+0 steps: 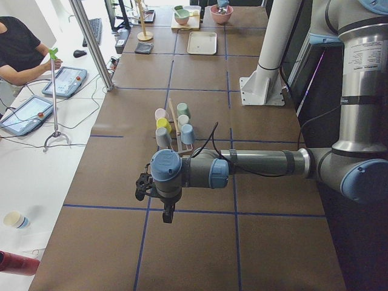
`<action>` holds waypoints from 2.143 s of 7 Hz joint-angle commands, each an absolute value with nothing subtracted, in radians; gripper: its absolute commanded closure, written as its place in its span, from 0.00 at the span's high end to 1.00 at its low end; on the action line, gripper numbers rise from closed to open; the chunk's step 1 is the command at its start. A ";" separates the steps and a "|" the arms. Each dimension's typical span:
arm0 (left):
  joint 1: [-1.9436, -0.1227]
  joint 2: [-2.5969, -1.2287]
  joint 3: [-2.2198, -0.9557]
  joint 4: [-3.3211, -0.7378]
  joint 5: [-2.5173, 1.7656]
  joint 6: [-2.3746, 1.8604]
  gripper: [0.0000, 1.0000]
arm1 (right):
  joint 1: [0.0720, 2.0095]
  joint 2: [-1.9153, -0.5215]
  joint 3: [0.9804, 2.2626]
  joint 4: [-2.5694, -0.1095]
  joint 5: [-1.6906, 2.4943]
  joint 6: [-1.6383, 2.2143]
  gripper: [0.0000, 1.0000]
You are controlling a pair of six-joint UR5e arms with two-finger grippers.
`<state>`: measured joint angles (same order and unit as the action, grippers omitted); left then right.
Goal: Pick up and place green cup on tray
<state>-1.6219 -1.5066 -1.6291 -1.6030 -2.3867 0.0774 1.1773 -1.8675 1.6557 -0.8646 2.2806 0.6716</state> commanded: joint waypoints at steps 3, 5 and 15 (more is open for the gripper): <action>-1.621 -1.503 -1.629 -1.606 -2.387 0.080 1.00 | 1.026 -1.845 1.575 -0.701 2.226 0.853 1.00; -1.621 -1.502 -1.629 -1.606 -2.387 0.080 1.00 | 1.016 -1.845 1.574 -0.701 2.215 0.857 0.97; -1.621 -1.505 -1.628 -1.608 -2.388 0.083 1.00 | 1.008 -1.845 1.555 -0.703 2.215 0.856 0.19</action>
<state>-1.6214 -1.5037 -1.6276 -1.6076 -2.3872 0.0835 1.0084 -1.8454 1.5551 -0.7025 2.2150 0.8559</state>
